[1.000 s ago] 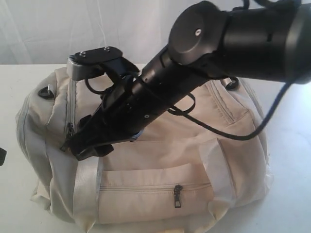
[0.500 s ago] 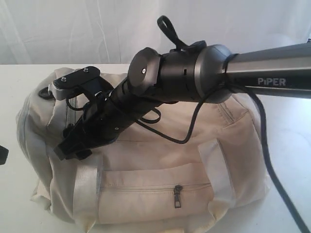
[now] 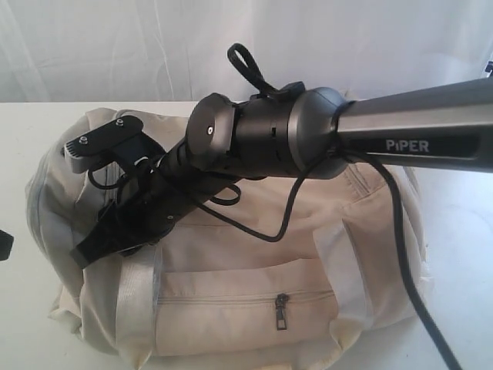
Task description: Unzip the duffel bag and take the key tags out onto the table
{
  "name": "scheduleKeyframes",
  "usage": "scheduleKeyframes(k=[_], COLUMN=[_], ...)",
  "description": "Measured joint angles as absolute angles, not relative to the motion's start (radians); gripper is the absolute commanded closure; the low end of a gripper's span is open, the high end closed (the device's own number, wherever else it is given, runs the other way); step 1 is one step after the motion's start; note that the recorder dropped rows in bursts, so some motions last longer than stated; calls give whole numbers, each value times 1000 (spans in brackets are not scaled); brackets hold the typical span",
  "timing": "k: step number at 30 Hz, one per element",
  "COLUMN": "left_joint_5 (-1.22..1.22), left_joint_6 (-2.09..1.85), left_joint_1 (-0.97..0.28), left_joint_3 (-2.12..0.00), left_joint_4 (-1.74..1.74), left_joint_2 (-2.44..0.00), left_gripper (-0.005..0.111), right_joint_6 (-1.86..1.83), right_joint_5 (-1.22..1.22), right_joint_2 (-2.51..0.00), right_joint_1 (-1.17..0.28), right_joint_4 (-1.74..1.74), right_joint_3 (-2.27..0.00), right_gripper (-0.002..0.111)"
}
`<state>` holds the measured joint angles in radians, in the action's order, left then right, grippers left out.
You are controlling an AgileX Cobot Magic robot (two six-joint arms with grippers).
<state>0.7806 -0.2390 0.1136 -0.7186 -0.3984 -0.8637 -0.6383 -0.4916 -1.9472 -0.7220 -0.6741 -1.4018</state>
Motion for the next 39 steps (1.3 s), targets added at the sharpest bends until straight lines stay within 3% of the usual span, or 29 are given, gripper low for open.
scheduleKeyframes(k=[4, 20, 28, 39], left_joint_5=[779, 777, 766, 707], left_joint_6=[-239, -239, -241, -350], left_joint_1=[114, 114, 114, 114], left_joint_3=[-719, -719, -719, -716], left_joint_4=[-398, -398, -398, -489], left_joint_2=[-864, -864, -864, -888], left_gripper=[45, 45, 45, 45], right_joint_6=[-638, -543, -543, -542], right_joint_5=[-493, -518, -417, -433], right_joint_2=[-1947, -1841, -1817, -1883], right_joint_1=[-722, -714, -714, -691], right_joint_4=[-674, -508, -493, -489], right_joint_3=[-1402, -1402, -1404, -1564], right_gripper=[108, 108, 108, 108])
